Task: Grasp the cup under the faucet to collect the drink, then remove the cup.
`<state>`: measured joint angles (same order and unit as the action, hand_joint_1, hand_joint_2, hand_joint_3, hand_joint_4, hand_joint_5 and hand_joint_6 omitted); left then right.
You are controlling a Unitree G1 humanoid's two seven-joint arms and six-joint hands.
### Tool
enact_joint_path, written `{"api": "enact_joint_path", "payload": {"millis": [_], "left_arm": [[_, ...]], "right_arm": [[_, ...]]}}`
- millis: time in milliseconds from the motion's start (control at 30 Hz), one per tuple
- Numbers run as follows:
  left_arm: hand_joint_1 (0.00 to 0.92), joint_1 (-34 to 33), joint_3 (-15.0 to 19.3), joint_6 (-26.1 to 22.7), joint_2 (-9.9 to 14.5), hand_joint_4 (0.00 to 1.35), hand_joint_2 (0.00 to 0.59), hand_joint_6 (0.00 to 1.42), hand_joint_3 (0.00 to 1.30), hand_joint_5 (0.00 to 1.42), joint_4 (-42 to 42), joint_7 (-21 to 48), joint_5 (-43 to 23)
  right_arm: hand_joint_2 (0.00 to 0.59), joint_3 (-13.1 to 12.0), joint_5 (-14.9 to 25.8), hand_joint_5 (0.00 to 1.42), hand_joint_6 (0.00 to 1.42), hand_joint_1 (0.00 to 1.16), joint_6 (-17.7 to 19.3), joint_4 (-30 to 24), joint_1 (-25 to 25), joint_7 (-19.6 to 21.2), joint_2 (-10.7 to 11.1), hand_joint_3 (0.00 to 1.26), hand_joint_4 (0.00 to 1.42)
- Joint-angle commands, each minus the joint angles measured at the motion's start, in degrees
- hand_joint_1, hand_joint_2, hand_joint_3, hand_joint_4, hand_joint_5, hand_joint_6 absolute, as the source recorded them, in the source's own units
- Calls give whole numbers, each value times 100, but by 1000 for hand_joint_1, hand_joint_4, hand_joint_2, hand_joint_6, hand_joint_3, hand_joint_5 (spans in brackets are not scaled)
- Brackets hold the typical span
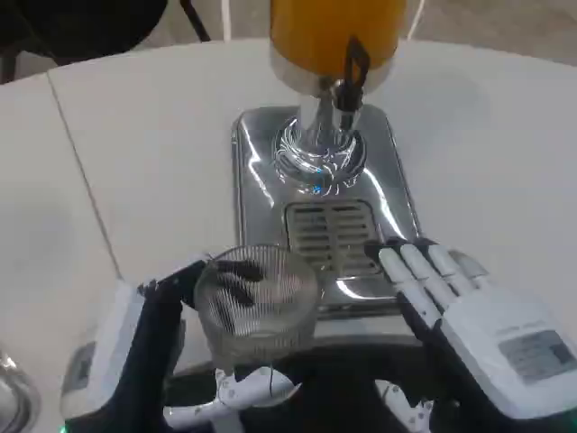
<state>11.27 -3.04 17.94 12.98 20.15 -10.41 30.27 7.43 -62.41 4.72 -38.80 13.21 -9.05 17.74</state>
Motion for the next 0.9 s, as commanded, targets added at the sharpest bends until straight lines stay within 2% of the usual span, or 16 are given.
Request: {"api": "enact_joint_path", "payload": {"millis": [33, 167, 433, 633, 833, 900], "left_arm": [[536, 60, -30, 85, -104, 1098, 53, 1424, 1195, 1424, 80, -25, -36], [536, 22, 1, 127, -92, 1098, 53, 1424, 1195, 1424, 54, -67, 42], [536, -345, -9, 58, -203, 1098, 53, 1424, 1185, 1424, -359, -275, 240], [536, -1219, -90, -52, -414, 1098, 53, 1424, 1184, 1424, -1216, -664, 475], [536, -2124, -362, -49, -626, 1098, 53, 1424, 1189, 1424, -2348, -1206, 690], [536, -2424, -449, -41, -662, 1098, 53, 1424, 1191, 1424, -2738, -1360, 743]], "right_arm": [[551, 15, -116, 0, 48, 380, 22, -79, 113, 143, -37, 0, 0], [550, 117, -308, 0, 58, 388, -80, -62, 85, 78, -159, 0, 0], [552, 134, -312, 0, 62, 401, -311, -104, 88, -142, -320, 0, 0], [562, 124, -516, 0, 48, 452, -425, -162, 149, -317, -335, 0, 0], [562, 12, -482, 0, 48, 460, -513, -322, 192, -622, -296, 0, 0], [562, -29, -490, 0, 48, 463, -498, -405, 208, -597, -301, 0, 0]]}}
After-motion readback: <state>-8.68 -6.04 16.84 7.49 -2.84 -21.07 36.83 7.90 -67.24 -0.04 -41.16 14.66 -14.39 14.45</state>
